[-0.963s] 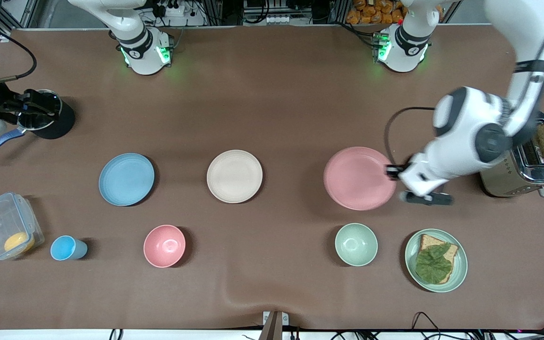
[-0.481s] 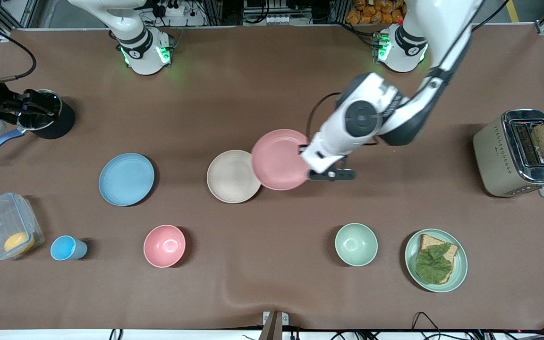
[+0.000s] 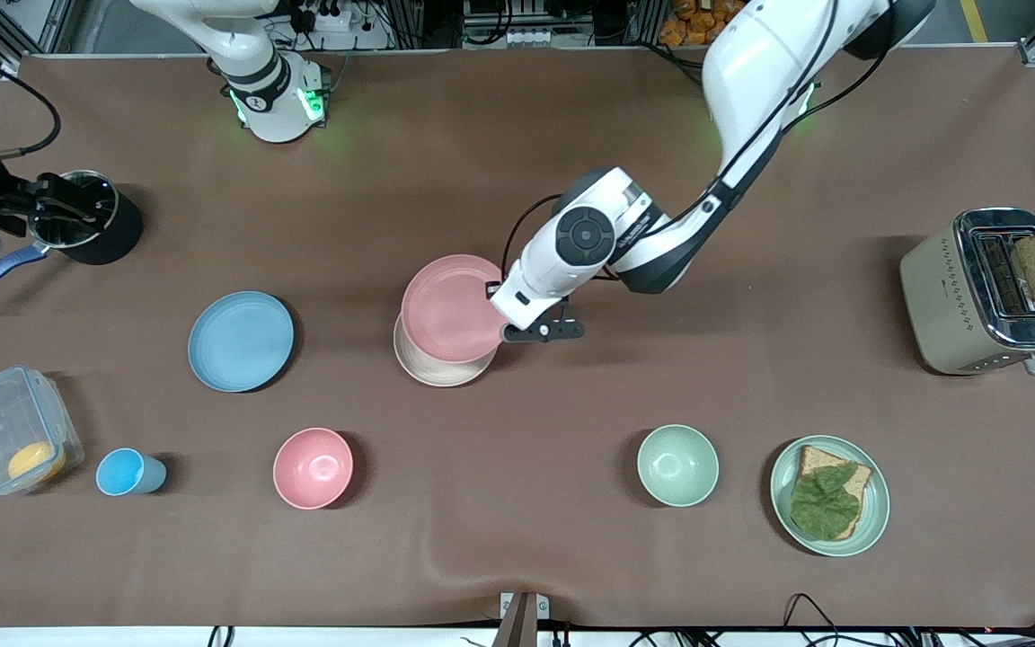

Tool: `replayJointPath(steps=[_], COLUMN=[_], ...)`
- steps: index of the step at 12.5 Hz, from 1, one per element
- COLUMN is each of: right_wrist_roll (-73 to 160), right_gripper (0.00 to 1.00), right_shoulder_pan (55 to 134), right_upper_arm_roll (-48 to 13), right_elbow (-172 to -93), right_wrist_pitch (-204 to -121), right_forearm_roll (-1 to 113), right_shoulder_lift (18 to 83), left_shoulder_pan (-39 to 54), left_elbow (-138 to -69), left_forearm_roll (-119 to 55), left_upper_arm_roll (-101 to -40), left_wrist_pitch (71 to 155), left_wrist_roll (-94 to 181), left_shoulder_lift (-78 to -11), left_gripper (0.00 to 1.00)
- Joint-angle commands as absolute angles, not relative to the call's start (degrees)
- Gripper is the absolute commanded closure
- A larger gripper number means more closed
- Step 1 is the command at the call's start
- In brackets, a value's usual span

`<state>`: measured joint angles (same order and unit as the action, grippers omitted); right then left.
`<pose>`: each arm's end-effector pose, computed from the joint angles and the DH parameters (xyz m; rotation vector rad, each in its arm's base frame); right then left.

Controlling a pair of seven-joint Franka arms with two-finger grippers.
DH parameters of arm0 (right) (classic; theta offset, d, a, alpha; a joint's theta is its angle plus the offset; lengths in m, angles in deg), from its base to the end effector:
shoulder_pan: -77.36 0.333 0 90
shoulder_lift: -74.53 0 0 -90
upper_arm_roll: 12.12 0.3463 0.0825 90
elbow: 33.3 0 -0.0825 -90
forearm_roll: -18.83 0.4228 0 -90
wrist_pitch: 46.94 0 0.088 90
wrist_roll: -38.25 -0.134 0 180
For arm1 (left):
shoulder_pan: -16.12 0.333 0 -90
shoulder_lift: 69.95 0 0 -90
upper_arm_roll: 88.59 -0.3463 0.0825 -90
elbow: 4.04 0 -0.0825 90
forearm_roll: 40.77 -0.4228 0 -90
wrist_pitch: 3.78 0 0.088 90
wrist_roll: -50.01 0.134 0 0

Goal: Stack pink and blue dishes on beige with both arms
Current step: 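Carry the pink plate onto the beige plate while the right gripper reaches the blue plate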

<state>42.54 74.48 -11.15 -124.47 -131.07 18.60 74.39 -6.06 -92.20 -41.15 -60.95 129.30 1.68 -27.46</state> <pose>0.5781 -0.0199 0.6080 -3.1320 -0.0648 0.1966 0.5397 -0.5501 0.2404 2.8382 0.1421 -0.2202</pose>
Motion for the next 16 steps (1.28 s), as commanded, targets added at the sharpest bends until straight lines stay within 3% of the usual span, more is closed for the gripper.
replayJointPath(steps=[1,6,16], right_wrist_roll=[41.94,42.03,41.94], right_gripper=[0.00,0.00,0.00], right_shoulder_pan=[73.14,72.87,70.59], right_upper_arm_roll=[-10.36,-10.27,-10.27], right_elbow=[-124.71,-126.45,-148.25], right_wrist_pitch=[-131.40,-136.13,-166.53], right_forearm_roll=[17.78,18.04,18.30], right_shoulder_lift=[72.60,63.91,59.68], left_shoulder_pan=[-9.44,-12.18,-12.53], left_elbow=[-88.16,-87.27,-85.70], left_forearm_roll=[-40.77,-40.69,-40.60], left_upper_arm_roll=[-63.01,-65.82,-65.91], left_wrist_pitch=[132.01,133.42,136.49], left_wrist_roll=[0.44,0.52,0.44], left_shoulder_lift=[-23.47,-21.70,-18.80], left_gripper=[1.00,1.00,1.00])
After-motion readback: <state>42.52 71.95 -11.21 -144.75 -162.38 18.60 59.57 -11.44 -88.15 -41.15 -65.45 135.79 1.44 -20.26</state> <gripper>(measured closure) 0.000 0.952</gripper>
